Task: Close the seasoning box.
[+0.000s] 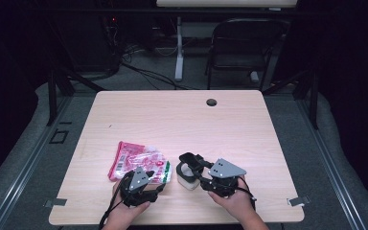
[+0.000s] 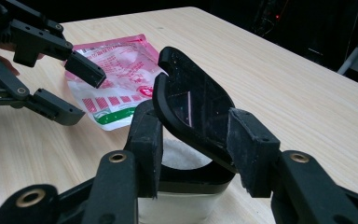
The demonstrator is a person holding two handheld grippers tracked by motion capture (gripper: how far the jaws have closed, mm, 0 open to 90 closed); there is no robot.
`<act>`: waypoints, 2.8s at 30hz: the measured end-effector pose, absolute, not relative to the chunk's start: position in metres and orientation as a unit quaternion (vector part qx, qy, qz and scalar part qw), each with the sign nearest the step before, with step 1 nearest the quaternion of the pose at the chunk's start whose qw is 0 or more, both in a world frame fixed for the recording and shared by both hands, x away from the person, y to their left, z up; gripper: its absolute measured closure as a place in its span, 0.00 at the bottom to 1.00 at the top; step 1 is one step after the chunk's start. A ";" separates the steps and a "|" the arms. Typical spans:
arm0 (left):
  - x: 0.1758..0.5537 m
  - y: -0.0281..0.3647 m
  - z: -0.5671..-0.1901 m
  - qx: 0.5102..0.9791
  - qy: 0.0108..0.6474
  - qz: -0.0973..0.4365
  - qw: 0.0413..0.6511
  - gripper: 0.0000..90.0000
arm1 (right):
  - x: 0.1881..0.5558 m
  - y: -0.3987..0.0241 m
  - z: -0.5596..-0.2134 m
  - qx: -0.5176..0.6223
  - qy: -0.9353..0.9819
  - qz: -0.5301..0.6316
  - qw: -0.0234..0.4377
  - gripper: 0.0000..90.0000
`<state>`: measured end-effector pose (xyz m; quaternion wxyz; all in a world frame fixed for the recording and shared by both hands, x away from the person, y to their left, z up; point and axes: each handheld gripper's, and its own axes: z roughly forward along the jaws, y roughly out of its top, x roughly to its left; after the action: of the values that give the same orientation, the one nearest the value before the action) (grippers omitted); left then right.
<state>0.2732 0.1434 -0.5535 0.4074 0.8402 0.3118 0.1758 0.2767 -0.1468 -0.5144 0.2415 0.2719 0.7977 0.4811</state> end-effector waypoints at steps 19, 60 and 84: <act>0.275 0.145 -0.554 0.839 0.317 0.176 0.406 0.44 | 0.276 -0.145 -0.516 0.266 0.801 0.482 0.235 0.58; 0.278 0.151 -0.553 0.833 0.326 0.181 0.408 0.44 | 0.274 -0.140 -0.519 0.259 0.809 0.484 0.212 0.49; 0.280 0.157 -0.550 0.827 0.335 0.186 0.413 0.44 | 0.276 -0.147 -0.516 0.278 0.794 0.494 0.216 0.50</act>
<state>0.2797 0.1567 -0.5500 0.4125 0.8267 0.3346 0.1856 0.2762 -0.1469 -0.5162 0.2164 0.2784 0.7945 0.4945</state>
